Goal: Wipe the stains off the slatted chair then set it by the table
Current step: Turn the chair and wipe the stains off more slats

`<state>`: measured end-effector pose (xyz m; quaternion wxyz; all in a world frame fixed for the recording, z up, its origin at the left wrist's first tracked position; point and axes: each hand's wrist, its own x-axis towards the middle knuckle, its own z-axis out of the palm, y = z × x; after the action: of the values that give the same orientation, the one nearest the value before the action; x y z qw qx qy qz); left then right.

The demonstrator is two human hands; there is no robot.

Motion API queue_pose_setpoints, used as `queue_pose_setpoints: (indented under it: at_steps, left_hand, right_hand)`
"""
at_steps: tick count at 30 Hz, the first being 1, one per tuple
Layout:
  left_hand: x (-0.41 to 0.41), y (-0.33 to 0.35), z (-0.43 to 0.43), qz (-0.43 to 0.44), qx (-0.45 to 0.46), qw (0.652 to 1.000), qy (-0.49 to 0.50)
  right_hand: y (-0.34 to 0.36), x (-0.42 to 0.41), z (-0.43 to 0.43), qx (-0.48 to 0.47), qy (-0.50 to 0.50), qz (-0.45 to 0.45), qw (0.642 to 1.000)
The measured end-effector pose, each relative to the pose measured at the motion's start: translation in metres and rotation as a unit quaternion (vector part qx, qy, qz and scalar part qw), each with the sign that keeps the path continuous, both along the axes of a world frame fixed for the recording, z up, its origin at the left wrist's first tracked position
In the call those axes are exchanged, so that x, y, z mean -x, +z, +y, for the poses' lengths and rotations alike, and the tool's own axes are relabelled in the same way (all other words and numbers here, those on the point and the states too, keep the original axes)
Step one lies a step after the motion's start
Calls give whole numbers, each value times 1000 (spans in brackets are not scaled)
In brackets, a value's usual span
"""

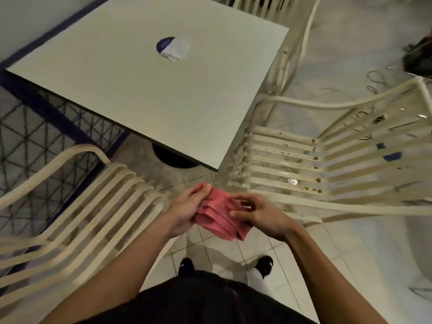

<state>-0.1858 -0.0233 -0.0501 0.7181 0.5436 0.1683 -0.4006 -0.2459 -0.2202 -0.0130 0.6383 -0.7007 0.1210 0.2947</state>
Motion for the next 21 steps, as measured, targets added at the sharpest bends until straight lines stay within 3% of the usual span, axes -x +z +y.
queue_pose_setpoints:
  at_steps: [6,11,16,21]
  left_hand:
    - [8,4,-105,35,-79,982,-169]
    - [20,-2,-188,39,-58,968,-243]
    - [22,-3,-253,157,70,969,-175]
    - [8,-5,-297,119,68,990,-28]
  right_hand:
    - [-15,15,-85,-4,-88,-59,994]
    - [-26,21,-162,19,-133,-71,988]
    - [-29,18,-226,-16,-122,-76,989]
    - [-22,-6,-258,-1,-179,-87,980]
